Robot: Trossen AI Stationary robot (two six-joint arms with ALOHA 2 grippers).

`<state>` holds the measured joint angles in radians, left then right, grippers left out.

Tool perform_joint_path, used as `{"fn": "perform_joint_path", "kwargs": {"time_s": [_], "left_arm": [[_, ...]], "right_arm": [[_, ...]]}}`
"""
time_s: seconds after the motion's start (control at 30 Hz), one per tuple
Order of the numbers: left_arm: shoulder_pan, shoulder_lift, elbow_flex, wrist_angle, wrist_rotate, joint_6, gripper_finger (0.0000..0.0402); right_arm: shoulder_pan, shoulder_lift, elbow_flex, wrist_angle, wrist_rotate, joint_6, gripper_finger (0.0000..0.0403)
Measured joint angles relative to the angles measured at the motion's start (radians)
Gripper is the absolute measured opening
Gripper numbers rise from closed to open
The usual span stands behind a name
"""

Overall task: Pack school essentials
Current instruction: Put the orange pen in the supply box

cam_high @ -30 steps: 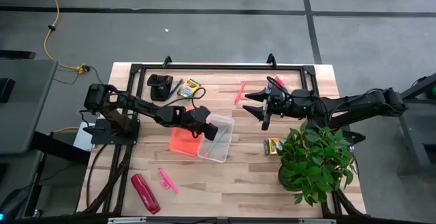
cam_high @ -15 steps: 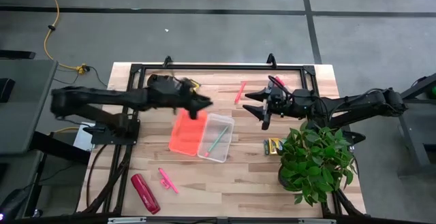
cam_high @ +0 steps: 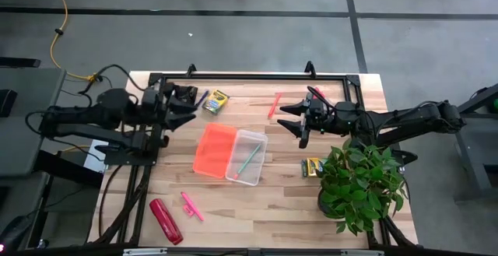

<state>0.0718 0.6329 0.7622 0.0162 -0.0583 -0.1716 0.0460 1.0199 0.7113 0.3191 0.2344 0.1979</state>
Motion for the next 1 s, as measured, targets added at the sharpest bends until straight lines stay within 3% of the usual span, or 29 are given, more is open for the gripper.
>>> {"fn": "perform_joint_path", "kwargs": {"time_s": [0.27,0.5,1.0], "left_arm": [[-0.026,-0.095,-0.157,0.122,-0.045,-0.011,0.0077],[-0.026,-0.111,-0.158,0.103,-0.039,0.068,0.0074],[-0.026,-0.11,-0.158,0.103,-0.041,0.071,0.0074]], "right_arm": [[0.0,0.0,0.0,0.0,-0.002,-0.024,0.0226],[0.0,0.0,0.0,0.001,-0.002,-0.05,0.0226],[0.0,0.0,0.001,0.058,-0.009,-0.06,0.0226]]}}
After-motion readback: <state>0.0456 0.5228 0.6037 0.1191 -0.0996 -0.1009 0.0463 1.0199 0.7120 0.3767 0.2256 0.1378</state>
